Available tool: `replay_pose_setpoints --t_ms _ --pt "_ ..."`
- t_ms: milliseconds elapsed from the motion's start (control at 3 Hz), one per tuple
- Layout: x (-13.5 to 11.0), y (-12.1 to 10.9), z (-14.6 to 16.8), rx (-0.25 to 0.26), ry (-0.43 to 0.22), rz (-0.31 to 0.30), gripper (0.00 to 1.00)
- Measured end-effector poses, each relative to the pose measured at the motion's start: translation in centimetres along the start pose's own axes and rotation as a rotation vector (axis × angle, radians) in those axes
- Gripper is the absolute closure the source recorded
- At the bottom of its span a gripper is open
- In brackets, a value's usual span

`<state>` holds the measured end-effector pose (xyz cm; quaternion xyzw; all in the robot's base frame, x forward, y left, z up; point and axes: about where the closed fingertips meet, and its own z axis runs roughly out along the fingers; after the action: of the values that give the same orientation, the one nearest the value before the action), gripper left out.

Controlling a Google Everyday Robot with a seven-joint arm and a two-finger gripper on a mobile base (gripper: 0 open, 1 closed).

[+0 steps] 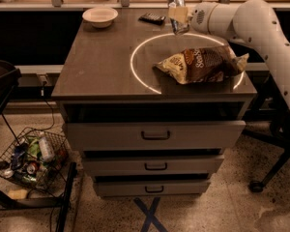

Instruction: Place redbull can upright

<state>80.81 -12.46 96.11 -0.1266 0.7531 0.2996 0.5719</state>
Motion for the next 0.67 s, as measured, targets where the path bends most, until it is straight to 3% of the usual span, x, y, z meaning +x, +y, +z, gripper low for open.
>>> replay_pose_setpoints --t_ms 333,667 --pt "0.0 0.0 0.0 0.000 0.000 0.000 1.00" --pt "-0.2 3.4 1.3 -0.080 0.009 -0.061 1.00"
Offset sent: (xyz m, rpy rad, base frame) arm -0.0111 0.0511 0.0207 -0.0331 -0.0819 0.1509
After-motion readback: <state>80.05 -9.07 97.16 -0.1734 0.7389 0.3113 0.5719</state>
